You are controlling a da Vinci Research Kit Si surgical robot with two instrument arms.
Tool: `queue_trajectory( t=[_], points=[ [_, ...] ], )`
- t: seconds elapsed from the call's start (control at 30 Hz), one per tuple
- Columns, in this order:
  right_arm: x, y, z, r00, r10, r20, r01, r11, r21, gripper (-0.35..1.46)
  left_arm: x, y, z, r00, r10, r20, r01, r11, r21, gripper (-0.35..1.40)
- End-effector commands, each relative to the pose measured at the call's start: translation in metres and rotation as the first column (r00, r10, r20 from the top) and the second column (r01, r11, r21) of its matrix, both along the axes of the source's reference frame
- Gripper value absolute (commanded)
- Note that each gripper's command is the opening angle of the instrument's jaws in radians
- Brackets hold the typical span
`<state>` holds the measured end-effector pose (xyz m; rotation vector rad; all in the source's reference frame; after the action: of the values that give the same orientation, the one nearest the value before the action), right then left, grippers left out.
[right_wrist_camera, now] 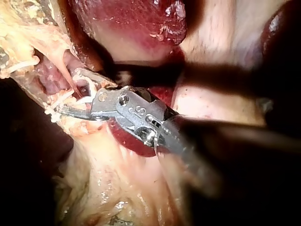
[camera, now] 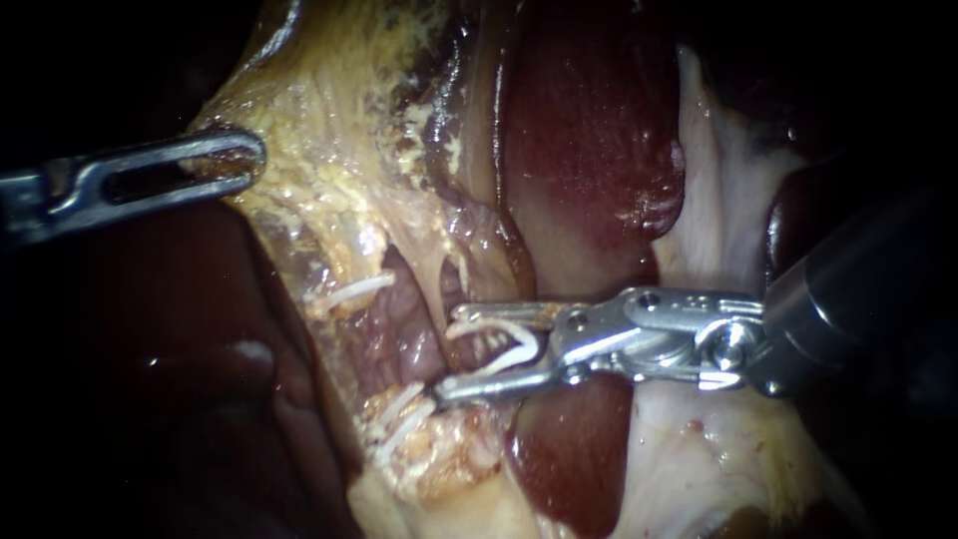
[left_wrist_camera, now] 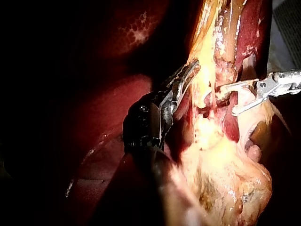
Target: Clipping first clip right tube
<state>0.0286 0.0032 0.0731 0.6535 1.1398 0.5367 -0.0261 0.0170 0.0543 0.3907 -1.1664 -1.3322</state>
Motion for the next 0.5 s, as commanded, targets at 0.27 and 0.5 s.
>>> queue_trajectory(
  t=[0.27,0.5],
  points=[
    [0.0013,-0.001,0.0025,1.0,-0.007,-0.003,0.007,1.0,-0.008,0.6,0.0,0.0,0.0,1.0,0.0,0.0,0.0,1.0,0.0,-0.35],
    [0.0028,-0.002,0.005,0.9991,-0.038,-0.022,0.037,0.999,-0.007,0.6,-0.0001,0.0,-0.0001,1.0,-0.001,0.0,0.001,1.0,-0.001,-0.35]
  ],
)
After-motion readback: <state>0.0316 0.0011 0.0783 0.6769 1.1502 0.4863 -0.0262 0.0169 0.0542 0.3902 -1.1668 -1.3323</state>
